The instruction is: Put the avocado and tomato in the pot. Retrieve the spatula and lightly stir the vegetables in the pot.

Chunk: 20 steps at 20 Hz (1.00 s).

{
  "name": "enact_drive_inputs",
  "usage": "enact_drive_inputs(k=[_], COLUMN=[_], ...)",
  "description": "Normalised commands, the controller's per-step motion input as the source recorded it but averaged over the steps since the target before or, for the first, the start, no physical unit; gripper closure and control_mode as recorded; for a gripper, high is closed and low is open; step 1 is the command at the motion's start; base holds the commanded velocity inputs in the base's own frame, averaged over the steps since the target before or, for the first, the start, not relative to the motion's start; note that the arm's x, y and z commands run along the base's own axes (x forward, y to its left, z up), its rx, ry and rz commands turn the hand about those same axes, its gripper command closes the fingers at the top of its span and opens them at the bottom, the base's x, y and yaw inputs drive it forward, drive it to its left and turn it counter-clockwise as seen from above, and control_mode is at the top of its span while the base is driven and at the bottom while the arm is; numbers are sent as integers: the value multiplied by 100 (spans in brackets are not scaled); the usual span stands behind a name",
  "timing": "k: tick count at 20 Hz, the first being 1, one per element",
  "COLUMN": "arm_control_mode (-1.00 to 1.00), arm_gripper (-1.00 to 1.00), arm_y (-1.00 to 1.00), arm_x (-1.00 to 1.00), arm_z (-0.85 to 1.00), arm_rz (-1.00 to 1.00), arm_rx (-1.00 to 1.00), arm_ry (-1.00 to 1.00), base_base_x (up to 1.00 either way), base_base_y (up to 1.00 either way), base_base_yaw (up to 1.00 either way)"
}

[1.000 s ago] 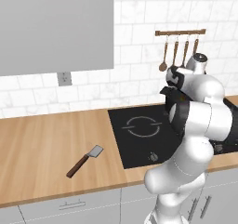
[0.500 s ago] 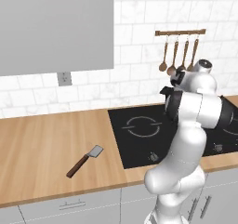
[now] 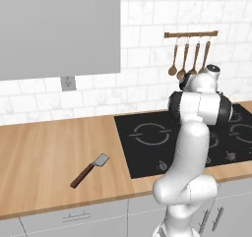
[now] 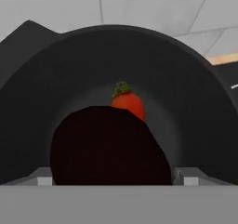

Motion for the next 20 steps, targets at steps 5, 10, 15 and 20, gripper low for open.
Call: enact_drive_inputs(k=[5,10,15,20], arm_control_mode=[-100,-100,-100,-100], arm_gripper=[-100,-100,-100,-100], arm_y=[0,0,0,29], arm_x=[30,5,0,-72], arm_z=[-14,9,9,57], arm_rz=[0,0,0,0], arm_rx=[0,0,0,0], arm_ry=[8,0,0,-11], base_base_x=[0,0,0,0], base_base_y=[0,0,0,0], base_base_yaw=[0,0,0,0])
